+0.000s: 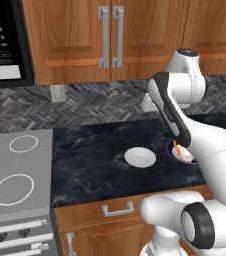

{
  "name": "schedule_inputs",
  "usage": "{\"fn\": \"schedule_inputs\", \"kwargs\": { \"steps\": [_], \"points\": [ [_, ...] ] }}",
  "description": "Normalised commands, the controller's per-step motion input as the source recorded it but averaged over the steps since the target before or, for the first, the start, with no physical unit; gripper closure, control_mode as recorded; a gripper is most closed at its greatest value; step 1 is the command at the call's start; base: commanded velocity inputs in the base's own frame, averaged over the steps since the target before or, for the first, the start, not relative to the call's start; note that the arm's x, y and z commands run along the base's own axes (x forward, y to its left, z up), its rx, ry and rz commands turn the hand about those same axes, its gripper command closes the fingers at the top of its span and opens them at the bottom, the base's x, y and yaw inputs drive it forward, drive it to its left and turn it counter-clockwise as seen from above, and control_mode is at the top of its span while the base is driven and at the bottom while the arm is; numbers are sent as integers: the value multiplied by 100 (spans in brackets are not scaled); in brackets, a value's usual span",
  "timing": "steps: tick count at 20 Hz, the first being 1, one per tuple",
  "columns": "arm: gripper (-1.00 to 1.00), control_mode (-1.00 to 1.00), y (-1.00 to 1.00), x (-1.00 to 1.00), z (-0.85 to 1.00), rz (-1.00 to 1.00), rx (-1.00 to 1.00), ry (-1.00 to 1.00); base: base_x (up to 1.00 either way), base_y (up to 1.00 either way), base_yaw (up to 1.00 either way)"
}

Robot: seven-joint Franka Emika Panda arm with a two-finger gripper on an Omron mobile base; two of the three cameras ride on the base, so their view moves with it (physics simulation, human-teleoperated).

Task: Remove the banana from the bowl and place it on the small plate. Then place the bowl with only the shrimp in the microwave, close the door, and press the start button to microwave the shrimp.

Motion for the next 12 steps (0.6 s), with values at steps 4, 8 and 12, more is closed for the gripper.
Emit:
{"fn": "schedule_inputs", "kwargs": {
  "steps": [4, 8, 12],
  "points": [
    [-100, -100, 2, -24, -5, 0, -3, -11, 0, 0, 0],
    [-100, -100, -60, -63, -25, -11, 11, -18, 0, 0, 0],
    [-100, -100, -100, -33, -46, -35, 18, 7, 0, 0, 0]
  ]
}}
